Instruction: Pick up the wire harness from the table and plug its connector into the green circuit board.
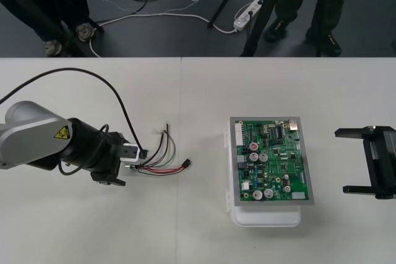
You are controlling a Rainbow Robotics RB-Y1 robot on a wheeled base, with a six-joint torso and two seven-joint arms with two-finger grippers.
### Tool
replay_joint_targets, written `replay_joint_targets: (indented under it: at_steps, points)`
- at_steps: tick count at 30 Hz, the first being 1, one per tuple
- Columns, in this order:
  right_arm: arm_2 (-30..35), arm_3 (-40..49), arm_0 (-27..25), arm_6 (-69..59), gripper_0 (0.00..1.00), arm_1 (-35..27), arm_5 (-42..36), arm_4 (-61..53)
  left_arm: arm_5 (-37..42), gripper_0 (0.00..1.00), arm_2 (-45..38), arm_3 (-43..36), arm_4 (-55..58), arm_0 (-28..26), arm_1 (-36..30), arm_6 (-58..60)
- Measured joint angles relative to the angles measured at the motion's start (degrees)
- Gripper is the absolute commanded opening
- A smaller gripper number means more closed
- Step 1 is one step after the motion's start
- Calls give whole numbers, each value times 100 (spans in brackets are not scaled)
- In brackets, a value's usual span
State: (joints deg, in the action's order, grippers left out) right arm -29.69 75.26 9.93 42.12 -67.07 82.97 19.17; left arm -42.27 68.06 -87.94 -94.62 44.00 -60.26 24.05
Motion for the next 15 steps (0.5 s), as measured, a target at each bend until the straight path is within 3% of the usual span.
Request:
replay_joint_targets:
  at_steps: [6,15]
  points:
    - [-38,-154,35,0,100,0,69,-1,18,100,110,180,-39,86,169,0]
    - [-595,-503,324,19,100,-2,322,-356,21,100,269,216,-58,149,254,2]
